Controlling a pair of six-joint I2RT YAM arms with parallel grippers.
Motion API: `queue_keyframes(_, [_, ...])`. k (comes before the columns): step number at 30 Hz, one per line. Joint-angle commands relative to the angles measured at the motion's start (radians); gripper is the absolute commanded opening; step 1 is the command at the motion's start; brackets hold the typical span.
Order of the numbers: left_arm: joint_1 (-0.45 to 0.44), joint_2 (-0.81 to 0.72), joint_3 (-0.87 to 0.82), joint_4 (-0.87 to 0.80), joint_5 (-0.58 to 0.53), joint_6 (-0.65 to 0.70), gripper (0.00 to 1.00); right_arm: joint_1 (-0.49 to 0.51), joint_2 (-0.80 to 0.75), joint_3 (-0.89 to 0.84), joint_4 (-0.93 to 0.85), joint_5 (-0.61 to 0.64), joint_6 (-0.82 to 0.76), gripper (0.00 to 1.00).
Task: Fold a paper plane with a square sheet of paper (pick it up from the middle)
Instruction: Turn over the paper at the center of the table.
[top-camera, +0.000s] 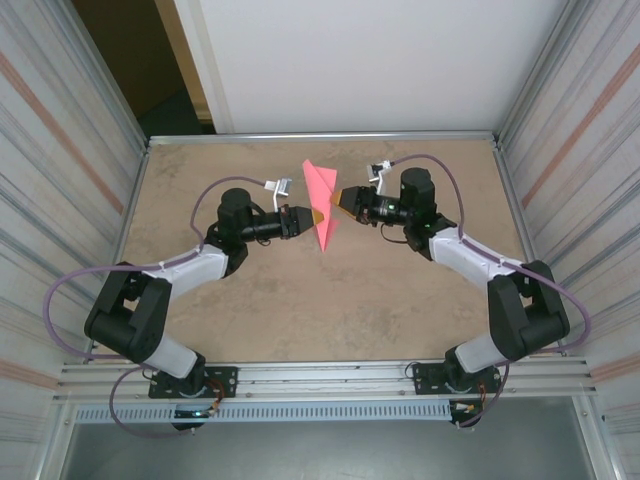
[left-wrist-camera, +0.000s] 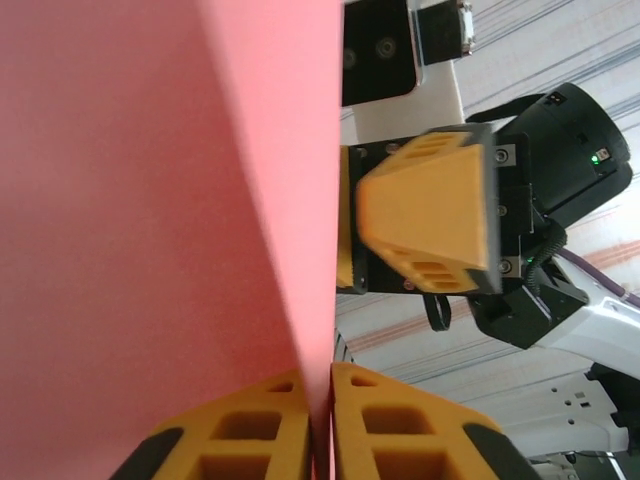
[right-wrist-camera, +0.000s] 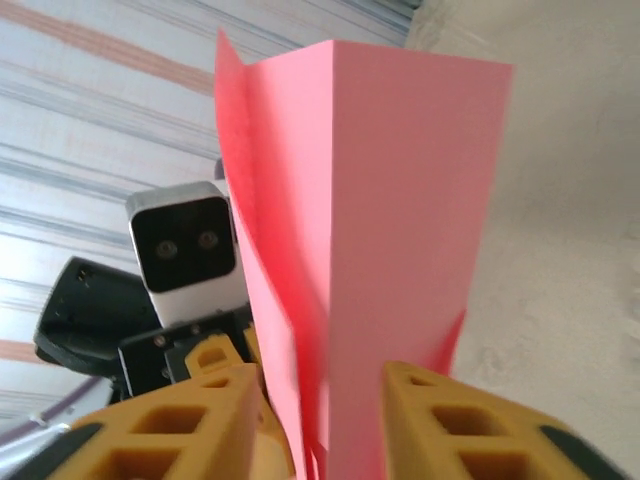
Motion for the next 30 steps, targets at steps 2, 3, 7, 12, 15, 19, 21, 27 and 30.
queue_keyframes(2, [0.011, -0.035, 0.021, -0.126, -0.042, 0.095, 0.11, -0.029, -0.093, 0.005, -0.201, 0.090, -0.118, 0.48])
queue_keyframes(3, [0.012, -0.043, 0.031, -0.189, -0.061, 0.133, 0.11, -0.032, -0.109, 0.008, -0.257, 0.127, -0.150, 0.50])
queue_keyframes(7, [0.002, -0.074, 0.111, -0.562, -0.218, 0.355, 0.10, -0.047, -0.170, 0.003, -0.401, 0.242, -0.229, 0.57])
queue_keyframes(12, [-0.085, -0.055, 0.298, -1.021, -0.650, 0.635, 0.10, -0.054, -0.222, -0.004, -0.534, 0.379, -0.286, 0.59])
queue_keyframes(15, [-0.150, 0.018, 0.416, -1.211, -0.928, 0.717, 0.10, -0.055, -0.245, -0.020, -0.566, 0.429, -0.292, 0.59])
queue_keyframes(19, [-0.226, 0.150, 0.551, -1.369, -1.235, 0.777, 0.10, -0.058, -0.273, -0.042, -0.604, 0.493, -0.291, 0.59])
queue_keyframes(21, [-0.255, 0.220, 0.610, -1.426, -1.348, 0.789, 0.10, -0.062, -0.289, -0.055, -0.620, 0.522, -0.289, 0.59])
queue_keyframes(27, [-0.301, 0.415, 0.730, -1.519, -1.520, 0.780, 0.10, -0.091, -0.341, -0.101, -0.649, 0.560, -0.273, 0.59])
queue_keyframes(30, [-0.318, 0.489, 0.766, -1.536, -1.578, 0.782, 0.10, -0.106, -0.353, -0.119, -0.657, 0.559, -0.264, 0.60])
